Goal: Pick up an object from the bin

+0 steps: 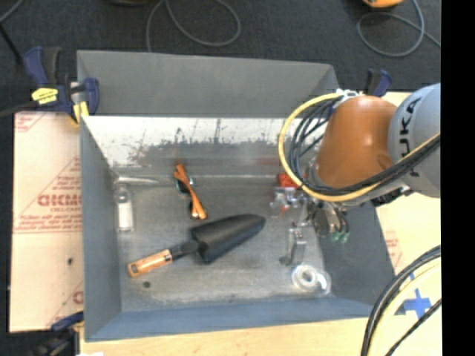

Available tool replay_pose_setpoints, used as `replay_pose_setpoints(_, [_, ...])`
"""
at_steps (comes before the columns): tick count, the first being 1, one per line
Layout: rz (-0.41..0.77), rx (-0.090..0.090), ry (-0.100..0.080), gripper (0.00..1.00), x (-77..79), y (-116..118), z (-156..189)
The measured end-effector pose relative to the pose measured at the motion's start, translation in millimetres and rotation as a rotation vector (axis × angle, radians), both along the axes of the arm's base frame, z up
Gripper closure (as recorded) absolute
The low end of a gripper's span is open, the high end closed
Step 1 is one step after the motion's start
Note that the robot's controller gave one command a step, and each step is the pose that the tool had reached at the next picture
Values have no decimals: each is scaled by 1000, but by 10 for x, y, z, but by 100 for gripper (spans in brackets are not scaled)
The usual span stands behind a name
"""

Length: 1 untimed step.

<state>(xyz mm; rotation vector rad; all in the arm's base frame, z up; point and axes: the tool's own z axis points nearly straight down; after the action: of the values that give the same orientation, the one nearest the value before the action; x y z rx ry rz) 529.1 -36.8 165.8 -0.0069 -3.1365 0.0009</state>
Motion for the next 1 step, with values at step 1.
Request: replay_pose_setpoints(1, [1, -1, -8, 0, 16, 0, 45])
